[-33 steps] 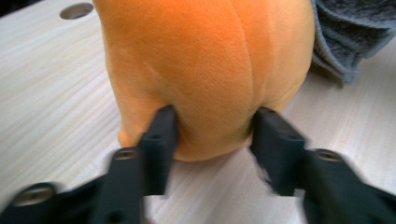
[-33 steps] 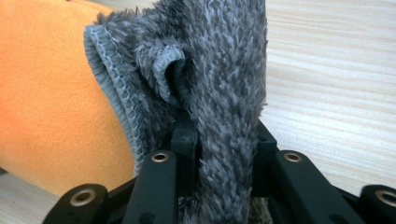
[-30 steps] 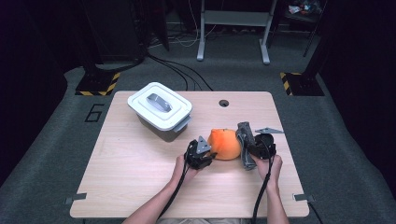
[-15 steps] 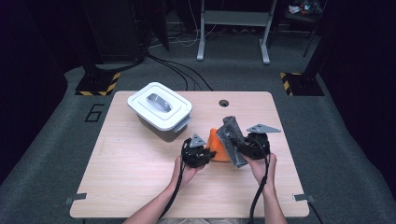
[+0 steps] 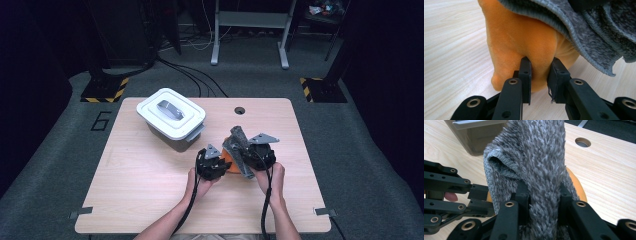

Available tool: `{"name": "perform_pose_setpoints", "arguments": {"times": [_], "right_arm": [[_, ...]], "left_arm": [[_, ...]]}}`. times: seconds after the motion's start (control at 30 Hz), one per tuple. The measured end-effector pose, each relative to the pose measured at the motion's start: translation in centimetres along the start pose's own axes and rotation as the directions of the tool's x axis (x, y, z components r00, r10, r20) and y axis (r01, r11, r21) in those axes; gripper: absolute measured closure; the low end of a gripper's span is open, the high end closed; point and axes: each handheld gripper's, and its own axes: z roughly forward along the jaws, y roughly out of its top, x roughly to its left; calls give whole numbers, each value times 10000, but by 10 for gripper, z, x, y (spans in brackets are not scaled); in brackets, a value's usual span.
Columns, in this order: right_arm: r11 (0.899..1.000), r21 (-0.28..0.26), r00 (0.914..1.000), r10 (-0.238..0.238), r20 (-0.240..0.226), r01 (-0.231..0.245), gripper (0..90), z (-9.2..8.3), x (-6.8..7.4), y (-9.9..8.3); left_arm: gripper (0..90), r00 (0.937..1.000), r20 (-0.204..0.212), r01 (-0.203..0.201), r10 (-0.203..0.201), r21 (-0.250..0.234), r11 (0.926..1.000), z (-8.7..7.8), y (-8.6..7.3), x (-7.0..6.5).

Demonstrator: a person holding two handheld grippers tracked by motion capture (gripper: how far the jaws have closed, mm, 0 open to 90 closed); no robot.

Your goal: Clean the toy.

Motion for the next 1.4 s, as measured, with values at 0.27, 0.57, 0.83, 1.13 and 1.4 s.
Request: {"name": "perform_pose_setpoints", "arguments": {"times": [0.27, 0.57, 0.83, 1.13, 1.4], "right_arm": [[9997, -31, 9997, 239, 65, -239, 699, -3, -7, -4], [9966, -14, 9964, 819, 237, -819, 697, -5, -25, -15], [9838, 343, 9832, 1741, 540, -1761, 696, 3, -54, -33], [9587, 852, 9624, 2692, 353, -2713, 695, 17, -76, -51], [9801, -153, 9800, 1975, -248, -1979, 696, -14, -51, -25]], "left_arm": [[739, 9999, 44, 138, -137, -70, 9999, 0, 0, 1], [738, 9995, 172, 249, -248, -73, 9997, 0, -1, 3], [738, 9994, 216, 254, -253, -59, 9997, 0, -1, 5], [738, 9996, 175, 234, -232, -85, 9997, 0, -2, 5], [738, 9997, 134, 180, -179, -87, 9998, 0, -2, 4]]}}
